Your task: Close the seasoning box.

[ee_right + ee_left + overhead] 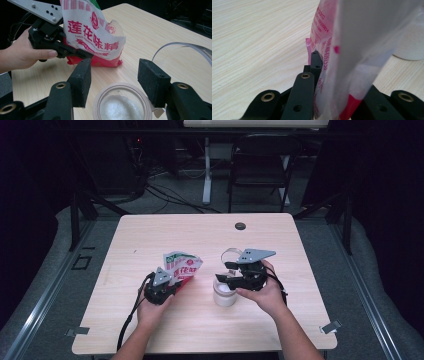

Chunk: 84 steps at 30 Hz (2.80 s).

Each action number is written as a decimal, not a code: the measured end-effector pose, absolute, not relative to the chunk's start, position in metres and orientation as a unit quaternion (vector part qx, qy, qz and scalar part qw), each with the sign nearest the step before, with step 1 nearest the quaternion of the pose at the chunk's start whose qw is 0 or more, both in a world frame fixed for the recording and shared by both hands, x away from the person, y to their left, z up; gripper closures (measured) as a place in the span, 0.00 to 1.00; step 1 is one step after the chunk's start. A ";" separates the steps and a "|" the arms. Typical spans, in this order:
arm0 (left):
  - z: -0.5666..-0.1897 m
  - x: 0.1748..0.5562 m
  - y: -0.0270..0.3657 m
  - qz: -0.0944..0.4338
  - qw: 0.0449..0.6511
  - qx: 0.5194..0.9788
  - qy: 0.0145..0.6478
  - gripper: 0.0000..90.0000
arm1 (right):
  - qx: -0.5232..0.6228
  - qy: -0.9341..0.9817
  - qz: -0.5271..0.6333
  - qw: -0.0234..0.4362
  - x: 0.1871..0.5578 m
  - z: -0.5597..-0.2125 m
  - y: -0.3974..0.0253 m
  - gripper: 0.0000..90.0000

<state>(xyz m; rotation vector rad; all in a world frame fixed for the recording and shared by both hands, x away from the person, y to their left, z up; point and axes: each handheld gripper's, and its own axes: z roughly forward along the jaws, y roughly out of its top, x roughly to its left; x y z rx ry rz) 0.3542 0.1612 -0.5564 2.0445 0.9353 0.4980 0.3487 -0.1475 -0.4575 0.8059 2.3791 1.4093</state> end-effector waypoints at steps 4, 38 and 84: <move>-0.552 0.354 0.166 0.201 0.416 0.803 0.376 0.91 | 0.278 0.818 0.486 0.132 0.349 -0.457 -0.148 0.49; -0.527 0.335 0.282 0.277 0.371 0.745 0.480 0.90 | 0.283 0.814 0.490 0.134 0.351 -0.455 -0.149 0.49; -0.551 0.333 0.296 0.242 0.405 0.713 0.518 0.42 | 0.281 0.821 0.481 0.126 0.354 -0.460 -0.145 0.49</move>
